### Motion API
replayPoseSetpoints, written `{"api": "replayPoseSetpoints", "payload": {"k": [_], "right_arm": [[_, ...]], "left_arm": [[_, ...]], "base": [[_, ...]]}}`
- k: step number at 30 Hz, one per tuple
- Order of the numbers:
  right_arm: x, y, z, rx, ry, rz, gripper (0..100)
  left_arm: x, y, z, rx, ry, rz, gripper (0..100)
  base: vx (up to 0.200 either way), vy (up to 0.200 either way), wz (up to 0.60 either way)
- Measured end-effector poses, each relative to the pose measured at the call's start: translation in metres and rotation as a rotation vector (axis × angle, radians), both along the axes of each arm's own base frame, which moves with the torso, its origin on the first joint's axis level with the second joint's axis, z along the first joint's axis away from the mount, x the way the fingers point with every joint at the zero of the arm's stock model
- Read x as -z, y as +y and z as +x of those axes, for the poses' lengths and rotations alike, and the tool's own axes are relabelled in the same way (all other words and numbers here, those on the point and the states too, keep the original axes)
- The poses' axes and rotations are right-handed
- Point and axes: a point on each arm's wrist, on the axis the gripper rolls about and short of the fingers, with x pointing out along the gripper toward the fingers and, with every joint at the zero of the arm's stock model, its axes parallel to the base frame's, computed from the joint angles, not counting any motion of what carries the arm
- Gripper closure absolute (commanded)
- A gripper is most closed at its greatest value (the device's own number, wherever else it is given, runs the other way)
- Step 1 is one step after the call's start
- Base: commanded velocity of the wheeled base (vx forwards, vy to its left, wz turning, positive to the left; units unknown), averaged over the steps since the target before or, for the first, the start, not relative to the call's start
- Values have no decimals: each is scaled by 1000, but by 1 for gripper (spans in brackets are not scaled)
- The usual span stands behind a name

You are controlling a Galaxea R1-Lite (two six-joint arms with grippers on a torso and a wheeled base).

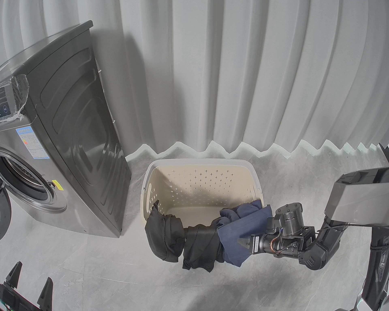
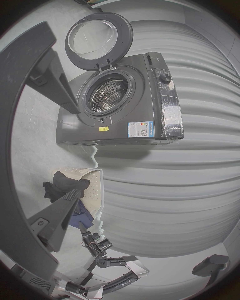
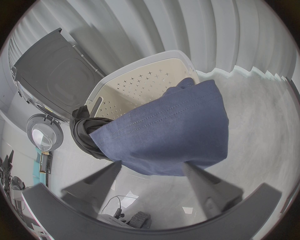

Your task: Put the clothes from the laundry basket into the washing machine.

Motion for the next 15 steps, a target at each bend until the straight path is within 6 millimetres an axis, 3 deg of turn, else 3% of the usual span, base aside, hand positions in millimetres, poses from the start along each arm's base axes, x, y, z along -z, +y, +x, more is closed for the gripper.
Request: {"api": "replayPoseSetpoints", "payload": {"k": [15], "right_arm": [[2, 1, -11, 8, 38, 19, 100]], "left_arm": [[0, 0, 0, 0, 0, 0, 0]], "base": [[0, 0, 0]]}}
